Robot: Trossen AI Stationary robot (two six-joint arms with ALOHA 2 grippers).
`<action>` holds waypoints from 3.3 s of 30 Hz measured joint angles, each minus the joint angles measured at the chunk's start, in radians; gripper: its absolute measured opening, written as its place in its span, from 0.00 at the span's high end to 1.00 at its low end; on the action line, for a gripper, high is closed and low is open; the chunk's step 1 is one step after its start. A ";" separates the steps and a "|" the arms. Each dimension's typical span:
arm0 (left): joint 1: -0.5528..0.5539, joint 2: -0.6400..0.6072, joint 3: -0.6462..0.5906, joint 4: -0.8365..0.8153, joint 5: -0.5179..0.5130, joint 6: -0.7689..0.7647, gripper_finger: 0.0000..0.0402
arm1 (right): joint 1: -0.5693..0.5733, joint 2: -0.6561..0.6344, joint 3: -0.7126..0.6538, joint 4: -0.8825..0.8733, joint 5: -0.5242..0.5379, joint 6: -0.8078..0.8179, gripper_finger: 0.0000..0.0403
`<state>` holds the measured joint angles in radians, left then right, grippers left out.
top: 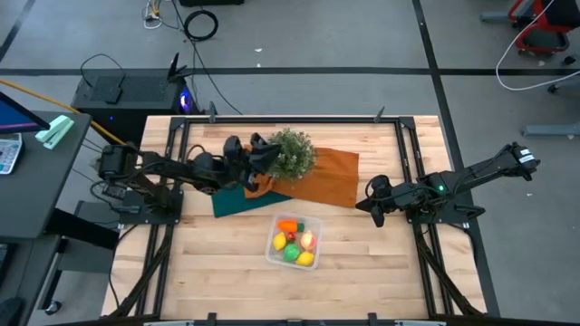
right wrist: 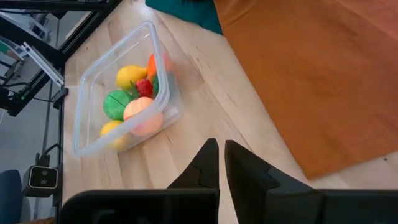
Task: Pick and placing Produce into tupperware
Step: Return to Home Position
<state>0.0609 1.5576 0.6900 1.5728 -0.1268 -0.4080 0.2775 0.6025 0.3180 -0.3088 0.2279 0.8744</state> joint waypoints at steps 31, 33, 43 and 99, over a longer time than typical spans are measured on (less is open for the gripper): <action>0.177 -0.610 -0.553 -0.015 -0.019 0.143 0.95 | 0.000 0.000 0.000 0.000 -0.021 0.026 1.00; 0.185 -0.644 -0.581 -0.015 -0.019 0.151 0.95 | 0.000 0.000 0.000 0.000 -0.021 0.026 1.00; 0.187 -0.741 -0.635 -0.022 -0.019 0.334 0.98 | 0.000 0.000 0.000 0.000 -0.021 0.027 1.00; 0.159 -1.553 -0.633 -1.147 0.149 0.278 0.99 | 0.000 0.000 0.000 0.000 -0.020 0.071 1.00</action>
<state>0.2195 0.0048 0.0566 0.4260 0.0224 -0.1298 0.2771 0.6025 0.3180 -0.3084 0.2081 0.9451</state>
